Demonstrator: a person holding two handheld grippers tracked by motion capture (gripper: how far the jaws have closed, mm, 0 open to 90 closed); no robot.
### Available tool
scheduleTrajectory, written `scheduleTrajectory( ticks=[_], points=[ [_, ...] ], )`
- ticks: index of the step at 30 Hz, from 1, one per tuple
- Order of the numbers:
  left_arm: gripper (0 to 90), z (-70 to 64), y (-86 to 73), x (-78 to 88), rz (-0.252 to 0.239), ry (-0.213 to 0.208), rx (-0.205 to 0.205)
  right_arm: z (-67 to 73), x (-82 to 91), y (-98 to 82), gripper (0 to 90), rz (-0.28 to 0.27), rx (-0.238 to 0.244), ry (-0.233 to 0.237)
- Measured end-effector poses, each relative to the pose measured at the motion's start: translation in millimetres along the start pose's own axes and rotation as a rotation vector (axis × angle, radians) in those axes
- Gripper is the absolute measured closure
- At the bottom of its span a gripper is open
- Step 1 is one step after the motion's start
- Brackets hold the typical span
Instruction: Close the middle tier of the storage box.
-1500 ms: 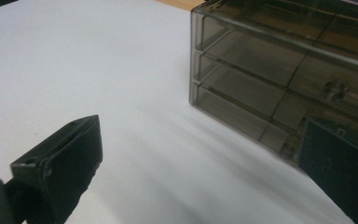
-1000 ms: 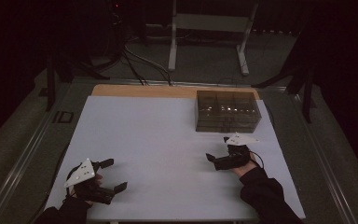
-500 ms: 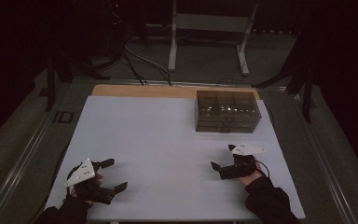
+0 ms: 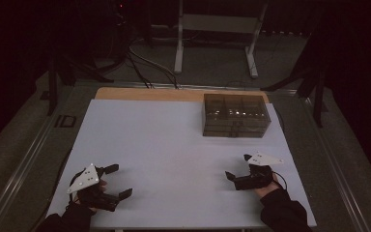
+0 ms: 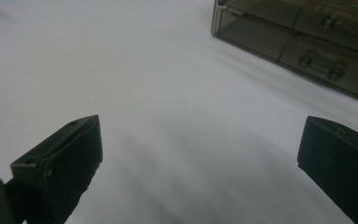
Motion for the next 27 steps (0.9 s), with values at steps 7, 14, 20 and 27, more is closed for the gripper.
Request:
scheduleTrajectory(
  ticks=[7,14,20,27],
  points=[
    [1.1,0.1,0.7,0.1,-0.009,-0.002,0.001,-2.7,8.1,-9.8,0.2,0.022,-0.021,-0.038],
    [1.1,0.2,0.6,-0.6,-0.005,-0.006,-0.001,-4.3,13.6,-15.8,0.1,0.028,-0.046,-0.078],
    [1.1,0.1,0.6,-1.4,-0.005,-0.009,0.002,-3.9,8.1,-12.9,0.2,0.021,-0.037,-0.07],
    [1.1,0.3,0.0,-2.4,0.002,-0.008,0.002,-5.5,8.0,-14.6,0.1,0.013,-0.049,-0.058]
  ],
)
Point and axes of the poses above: each handheld gripper's, and its own axes: x roughly backward along the jaws, y roughly out of its top, z roughly to its left, the point moved 2 cm from there along -x, roughly forward along the jaws, and after that the axes turned 9 degrees about y, right-handed, at the moved point
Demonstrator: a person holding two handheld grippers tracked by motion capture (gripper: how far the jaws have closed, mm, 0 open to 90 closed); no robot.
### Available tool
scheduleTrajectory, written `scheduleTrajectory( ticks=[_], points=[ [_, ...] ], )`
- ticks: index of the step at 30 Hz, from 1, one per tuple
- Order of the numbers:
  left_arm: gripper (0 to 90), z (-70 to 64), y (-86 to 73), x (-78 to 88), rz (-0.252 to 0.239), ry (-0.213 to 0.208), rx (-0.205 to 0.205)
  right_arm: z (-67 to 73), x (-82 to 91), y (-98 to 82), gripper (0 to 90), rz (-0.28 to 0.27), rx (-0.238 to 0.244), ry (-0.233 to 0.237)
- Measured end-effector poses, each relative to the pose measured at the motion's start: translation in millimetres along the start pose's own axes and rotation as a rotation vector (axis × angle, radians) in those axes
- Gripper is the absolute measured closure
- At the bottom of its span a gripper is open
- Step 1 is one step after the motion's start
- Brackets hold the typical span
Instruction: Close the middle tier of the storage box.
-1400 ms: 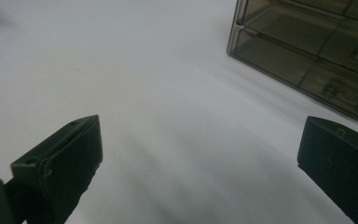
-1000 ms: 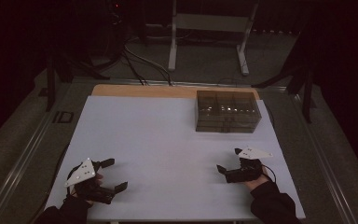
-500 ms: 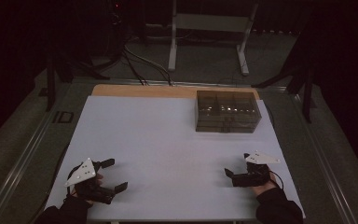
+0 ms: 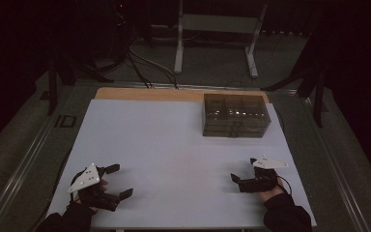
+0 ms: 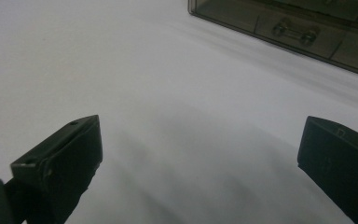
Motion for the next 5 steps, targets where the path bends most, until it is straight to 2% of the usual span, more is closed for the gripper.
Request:
scheduleTrajectory(
  ticks=[5],
  points=[
    [1.1,-0.1,0.6,0.4,-0.005,-0.002,-0.001,0.2,0.1,-0.5,0.2,0.006,0.007,-0.004]
  ],
)
Point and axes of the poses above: each handheld gripper's, and its own axes: x roughly backward along the jaws, y roughly out of its top, z roughly to its left, the point moved 2 cm from there along -x, roughly forward along the jaws, and after that the axes turned 9 degrees about y, right-handed, at the moved point
